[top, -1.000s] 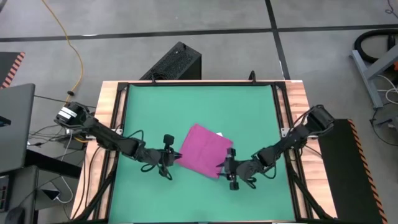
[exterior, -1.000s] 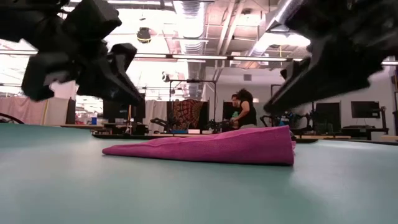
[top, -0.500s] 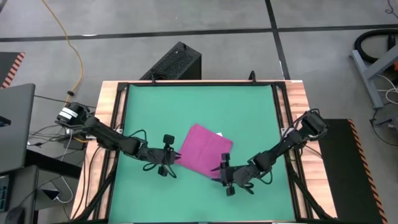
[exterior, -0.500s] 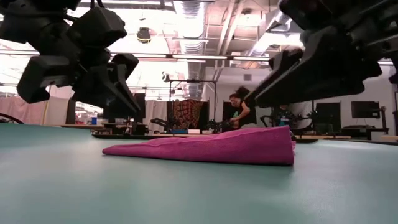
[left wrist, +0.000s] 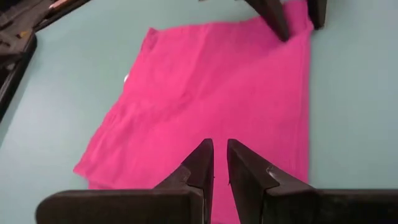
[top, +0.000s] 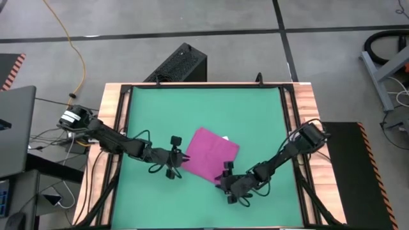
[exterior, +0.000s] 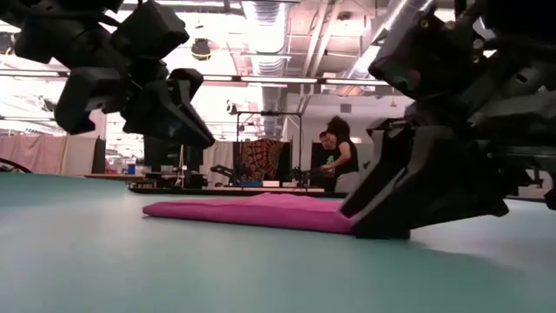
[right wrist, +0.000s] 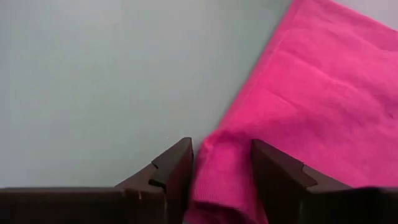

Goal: Roll towel
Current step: Fold the violet towel, then roll the violet towel

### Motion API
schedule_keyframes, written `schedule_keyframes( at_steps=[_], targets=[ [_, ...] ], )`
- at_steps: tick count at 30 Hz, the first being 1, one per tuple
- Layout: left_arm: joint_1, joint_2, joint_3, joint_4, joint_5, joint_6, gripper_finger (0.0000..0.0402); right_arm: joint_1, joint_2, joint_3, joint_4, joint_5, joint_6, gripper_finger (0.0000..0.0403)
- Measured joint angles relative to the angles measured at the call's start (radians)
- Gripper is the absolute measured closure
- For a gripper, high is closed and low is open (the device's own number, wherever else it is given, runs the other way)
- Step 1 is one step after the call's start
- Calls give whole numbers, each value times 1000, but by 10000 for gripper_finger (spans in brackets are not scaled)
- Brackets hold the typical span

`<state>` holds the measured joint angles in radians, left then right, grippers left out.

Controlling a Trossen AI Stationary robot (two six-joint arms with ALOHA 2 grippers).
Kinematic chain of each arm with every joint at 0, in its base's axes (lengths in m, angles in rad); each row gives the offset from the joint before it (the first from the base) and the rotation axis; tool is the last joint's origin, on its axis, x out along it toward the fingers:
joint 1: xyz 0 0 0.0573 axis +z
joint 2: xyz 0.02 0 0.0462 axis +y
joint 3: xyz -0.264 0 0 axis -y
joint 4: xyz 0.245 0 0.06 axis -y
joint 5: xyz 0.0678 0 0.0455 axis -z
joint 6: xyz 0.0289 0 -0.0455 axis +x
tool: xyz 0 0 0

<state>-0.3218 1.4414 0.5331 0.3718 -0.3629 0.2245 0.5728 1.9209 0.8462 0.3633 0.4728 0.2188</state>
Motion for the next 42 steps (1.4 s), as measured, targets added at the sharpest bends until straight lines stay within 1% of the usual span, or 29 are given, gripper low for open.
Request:
schedule_keyframes(
  at_steps=[3, 6, 8, 11, 13, 14, 16, 18, 19, 22, 23, 25, 27, 30, 32, 35, 42],
  targets=[
    [27, 0, 0, 27, 25, -1, 365, 12, 41, 34, 6, 8, 13, 219],
    [54, 0, 0, 52, 62, -7, 365, 26, 45, 45, -3, 21, 4, 219],
    [72, 0, 0, 62, 86, -9, 365, 34, 30, 44, -14, 32, -18, 219],
    [96, 0, 0, 61, 94, -25, 365, 51, -4, 41, -41, 59, -78, 219],
    [110, 0, 0, 47, 86, -38, 365, 57, -39, 42, -57, 87, -101, 219],
    [115, 0, 0, 21, 64, -47, 365, 60, -58, 43, -72, 100, -103, 219],
    [129, 0, -1, -50, 5, -108, 365, 62, -83, 43, -99, 124, -104, 218],
    [150, 1, -11, -81, 4, -233, 365, 64, -98, 42, -132, 133, -104, 218],
    [158, 1, -17, -87, 44, -307, 365, 66, -104, 42, -141, 136, -99, 218],
    [159, -5, -21, -161, 210, -479, 365, 71, -116, 42, -163, 147, -68, 218],
    [152, -9, -21, -190, 242, -524, 365, 71, -116, 42, -174, 147, -57, 217],
    [130, -22, -21, -266, 238, -594, 365, 70, -115, 42, -194, 148, -38, 215],
    [105, -34, -21, -308, 188, -652, 365, 69, -115, 42, -197, 154, -28, 214],
    [75, -43, -21, -294, 132, -702, 365, 69, -115, 42, -202, 156, -27, 214],
    [65, -40, -21, -263, 134, -724, 365, 69, -115, 42, -201, 156, -23, 214],
    [64, -36, -21, -204, 171, -775, 365, 70, -115, 42, -209, 156, -9, 214],
    [64, -35, -21, -223, 180, -879, 360, 78, -115, 42, -206, 155, -6, 214]
  ],
)
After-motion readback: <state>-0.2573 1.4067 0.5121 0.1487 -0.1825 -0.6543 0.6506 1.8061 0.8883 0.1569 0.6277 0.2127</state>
